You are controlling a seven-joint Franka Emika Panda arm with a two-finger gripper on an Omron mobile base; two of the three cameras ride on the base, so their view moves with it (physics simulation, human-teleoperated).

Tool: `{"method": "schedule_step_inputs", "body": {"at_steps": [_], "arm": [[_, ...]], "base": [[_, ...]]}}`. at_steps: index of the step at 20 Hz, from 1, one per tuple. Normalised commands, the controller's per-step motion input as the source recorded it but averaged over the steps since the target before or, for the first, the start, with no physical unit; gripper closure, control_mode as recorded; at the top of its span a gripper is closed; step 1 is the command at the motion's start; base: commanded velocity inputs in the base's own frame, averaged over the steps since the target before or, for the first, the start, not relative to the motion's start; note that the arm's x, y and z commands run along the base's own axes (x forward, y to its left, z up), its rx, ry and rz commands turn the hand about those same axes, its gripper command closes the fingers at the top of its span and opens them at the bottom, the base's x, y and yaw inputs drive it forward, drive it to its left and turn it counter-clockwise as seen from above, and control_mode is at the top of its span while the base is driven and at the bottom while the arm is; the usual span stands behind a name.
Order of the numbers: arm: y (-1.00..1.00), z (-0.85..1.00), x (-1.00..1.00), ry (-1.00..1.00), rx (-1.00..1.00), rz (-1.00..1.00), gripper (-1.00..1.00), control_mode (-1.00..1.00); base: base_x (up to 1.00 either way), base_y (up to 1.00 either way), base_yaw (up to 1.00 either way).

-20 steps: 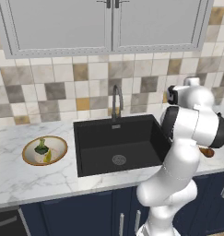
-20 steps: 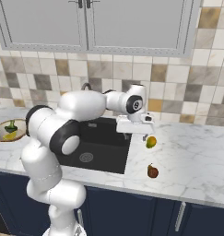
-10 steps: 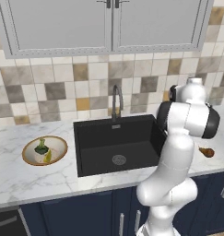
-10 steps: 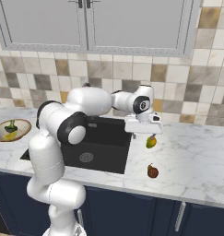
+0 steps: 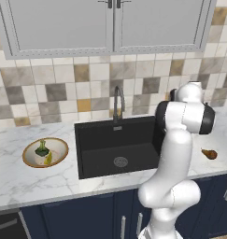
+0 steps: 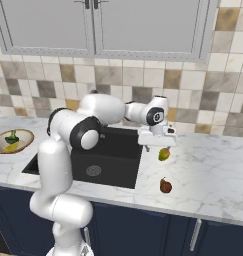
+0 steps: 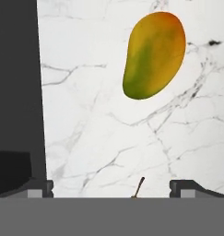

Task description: There is a mixed pile of frozen fruits and vegetables on the counter. Locate all the frozen vegetables and place the items in a bowl on the counter. Take all the frozen fruits and defrost them in a running sink.

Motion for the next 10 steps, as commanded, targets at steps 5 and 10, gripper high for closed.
{"method": "schedule_step_inputs", "body": {"at_steps": [5,10], "arm": [[-0.15,-0.21,0.26,0.00,-0.01,0.00,-1.00,-1.00],[-0.16,-0.14,0.37,0.00,0.00,0.00,-1.00,-1.00]], "base": [[0.00,0.00,0.00],[0.00,0.00,0.00]]}}
